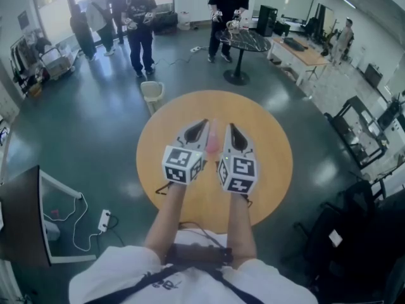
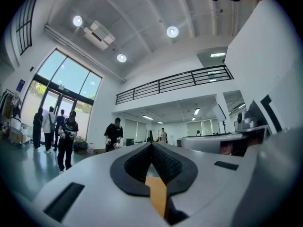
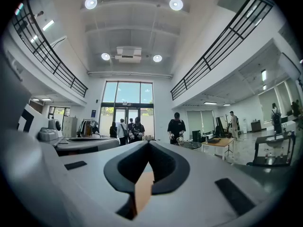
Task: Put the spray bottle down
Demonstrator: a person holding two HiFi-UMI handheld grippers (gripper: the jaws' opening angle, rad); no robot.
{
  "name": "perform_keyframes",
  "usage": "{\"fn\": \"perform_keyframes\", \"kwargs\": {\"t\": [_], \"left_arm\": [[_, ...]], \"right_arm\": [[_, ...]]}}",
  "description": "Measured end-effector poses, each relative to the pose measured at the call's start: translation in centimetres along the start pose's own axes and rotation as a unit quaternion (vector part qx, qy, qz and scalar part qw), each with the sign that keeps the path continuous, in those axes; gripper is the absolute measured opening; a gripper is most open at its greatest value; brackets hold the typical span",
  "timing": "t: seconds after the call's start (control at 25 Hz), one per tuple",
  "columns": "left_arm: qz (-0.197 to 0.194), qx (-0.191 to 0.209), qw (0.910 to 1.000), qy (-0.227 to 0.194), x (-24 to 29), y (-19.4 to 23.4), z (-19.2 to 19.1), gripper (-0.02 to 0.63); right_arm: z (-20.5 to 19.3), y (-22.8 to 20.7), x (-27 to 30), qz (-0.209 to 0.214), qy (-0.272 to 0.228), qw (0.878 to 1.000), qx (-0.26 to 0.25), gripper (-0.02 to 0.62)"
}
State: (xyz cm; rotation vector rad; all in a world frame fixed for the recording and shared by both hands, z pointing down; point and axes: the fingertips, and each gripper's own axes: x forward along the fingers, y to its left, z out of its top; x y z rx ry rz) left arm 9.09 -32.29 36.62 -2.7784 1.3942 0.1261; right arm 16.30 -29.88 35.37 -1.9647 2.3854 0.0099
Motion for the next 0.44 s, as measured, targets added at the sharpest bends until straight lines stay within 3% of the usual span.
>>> {"fn": "perform_keyframes", "kwargs": {"t": [0.44], "left_arm": [[-0.004,0.001,0.9999,0.011,-0.80,-0.23,-0.92,0.011]], "right_arm": [[-0.80,0.22,-0.40,-0.001,0.008,1.000,0.002,0.017]]}}
